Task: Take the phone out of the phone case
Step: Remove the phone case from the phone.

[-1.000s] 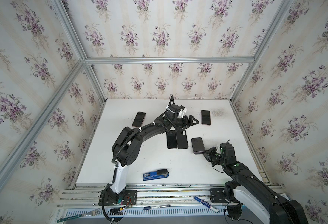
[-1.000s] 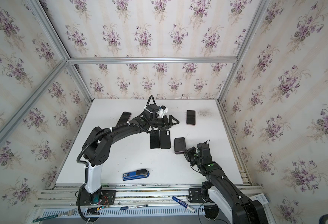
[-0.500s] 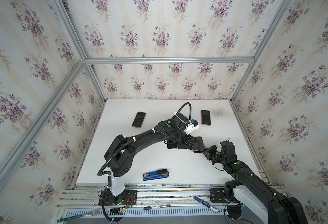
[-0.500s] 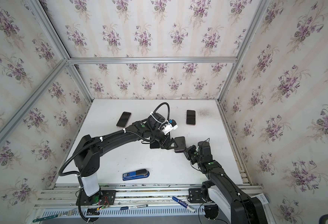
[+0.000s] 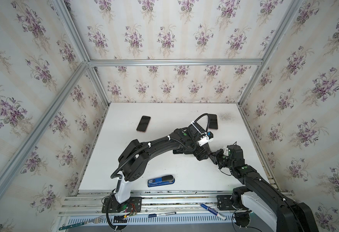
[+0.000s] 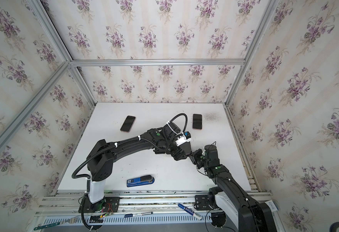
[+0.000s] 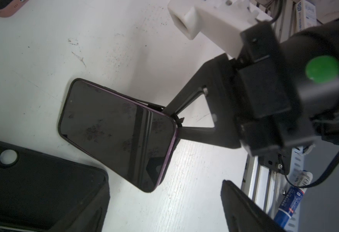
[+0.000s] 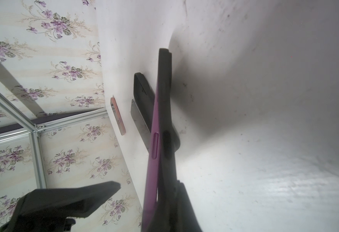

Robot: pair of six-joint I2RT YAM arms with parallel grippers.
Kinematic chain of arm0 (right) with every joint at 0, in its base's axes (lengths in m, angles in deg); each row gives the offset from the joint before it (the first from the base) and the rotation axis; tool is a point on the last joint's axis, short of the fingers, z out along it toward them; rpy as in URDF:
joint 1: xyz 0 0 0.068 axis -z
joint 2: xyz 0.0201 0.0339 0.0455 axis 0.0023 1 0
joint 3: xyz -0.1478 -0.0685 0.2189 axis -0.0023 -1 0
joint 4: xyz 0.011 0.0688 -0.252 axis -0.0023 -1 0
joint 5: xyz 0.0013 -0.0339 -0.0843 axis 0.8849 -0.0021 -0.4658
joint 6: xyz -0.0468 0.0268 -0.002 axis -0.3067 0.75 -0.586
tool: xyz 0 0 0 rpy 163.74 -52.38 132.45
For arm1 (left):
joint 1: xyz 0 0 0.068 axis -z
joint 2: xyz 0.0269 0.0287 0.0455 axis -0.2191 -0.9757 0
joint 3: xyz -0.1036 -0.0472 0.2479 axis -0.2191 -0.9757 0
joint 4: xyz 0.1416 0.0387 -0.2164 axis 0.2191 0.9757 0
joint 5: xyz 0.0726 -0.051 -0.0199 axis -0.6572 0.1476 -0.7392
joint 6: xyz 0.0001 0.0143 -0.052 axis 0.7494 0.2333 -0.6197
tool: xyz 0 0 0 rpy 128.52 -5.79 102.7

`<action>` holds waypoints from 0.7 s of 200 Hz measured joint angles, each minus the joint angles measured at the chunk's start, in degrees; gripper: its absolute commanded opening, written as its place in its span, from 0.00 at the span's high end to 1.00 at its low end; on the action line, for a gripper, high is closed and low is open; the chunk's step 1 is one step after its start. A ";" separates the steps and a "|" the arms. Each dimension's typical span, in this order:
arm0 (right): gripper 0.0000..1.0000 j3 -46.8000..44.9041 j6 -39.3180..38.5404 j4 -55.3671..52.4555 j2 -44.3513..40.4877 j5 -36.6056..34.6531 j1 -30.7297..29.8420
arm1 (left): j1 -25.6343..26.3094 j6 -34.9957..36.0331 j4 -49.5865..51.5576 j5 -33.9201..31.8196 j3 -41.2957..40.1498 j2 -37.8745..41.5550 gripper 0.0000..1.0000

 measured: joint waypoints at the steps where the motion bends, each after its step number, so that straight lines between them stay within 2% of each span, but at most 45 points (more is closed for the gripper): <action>1: 1.00 0.00 0.00 -0.02 0.00 0.02 0.00 | 0.02 0.02 -0.02 -0.09 0.04 -0.07 0.11; 56: 1.00 0.00 0.02 -0.13 -0.70 0.52 0.00 | 0.24 0.48 0.46 -3.52 3.39 -3.76 0.13; 107: 1.00 0.00 0.02 -0.52 -1.62 0.68 0.00 | 0.39 0.31 0.83 -6.01 5.81 -5.99 0.23; 140: 1.00 -0.07 0.07 -1.09 -1.95 0.33 0.00 | 0.94 0.28 0.87 -7.26 5.95 -6.19 0.33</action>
